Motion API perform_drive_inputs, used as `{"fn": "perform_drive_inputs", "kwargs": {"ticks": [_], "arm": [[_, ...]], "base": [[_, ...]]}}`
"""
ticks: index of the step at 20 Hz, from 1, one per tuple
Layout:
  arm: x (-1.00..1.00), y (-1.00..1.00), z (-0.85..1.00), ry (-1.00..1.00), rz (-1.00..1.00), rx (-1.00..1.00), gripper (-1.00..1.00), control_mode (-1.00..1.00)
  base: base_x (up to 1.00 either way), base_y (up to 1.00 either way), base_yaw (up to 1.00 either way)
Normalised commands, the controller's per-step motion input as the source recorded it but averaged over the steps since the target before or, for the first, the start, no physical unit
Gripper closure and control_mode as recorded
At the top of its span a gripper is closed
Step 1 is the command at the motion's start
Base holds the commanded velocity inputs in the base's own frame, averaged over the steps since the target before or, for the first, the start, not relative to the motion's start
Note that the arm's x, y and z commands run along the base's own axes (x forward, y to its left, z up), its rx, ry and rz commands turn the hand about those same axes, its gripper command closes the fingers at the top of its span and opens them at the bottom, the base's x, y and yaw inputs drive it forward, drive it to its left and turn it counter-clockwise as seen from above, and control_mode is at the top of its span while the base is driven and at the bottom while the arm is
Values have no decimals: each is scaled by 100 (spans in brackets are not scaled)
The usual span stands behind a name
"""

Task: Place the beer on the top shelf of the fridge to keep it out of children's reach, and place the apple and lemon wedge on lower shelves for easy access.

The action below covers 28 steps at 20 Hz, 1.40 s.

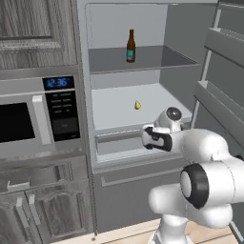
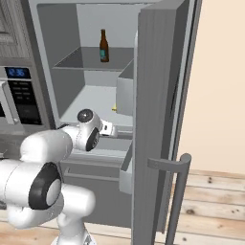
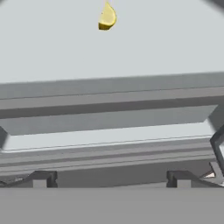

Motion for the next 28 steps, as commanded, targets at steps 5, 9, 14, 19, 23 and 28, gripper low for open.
{"fn": "perform_drive_inputs", "kwargs": {"ticks": [5,9,14,19,23,28], "arm": [[-88,3,90,0,3,0,-100,-100],[-79,11,91,0,5,0,-100,-100],[-60,12,56,0,5,-4,-100,-100],[-53,4,37,0,1,-5,-100,-100],[-47,0,39,0,0,-3,-100,-100],[-42,0,32,0,0,-1,-100,-100]], "base": [[0,0,0],[0,0,0],[0,0,0],[0,0,0],[0,0,0],[0,0,0]]}}
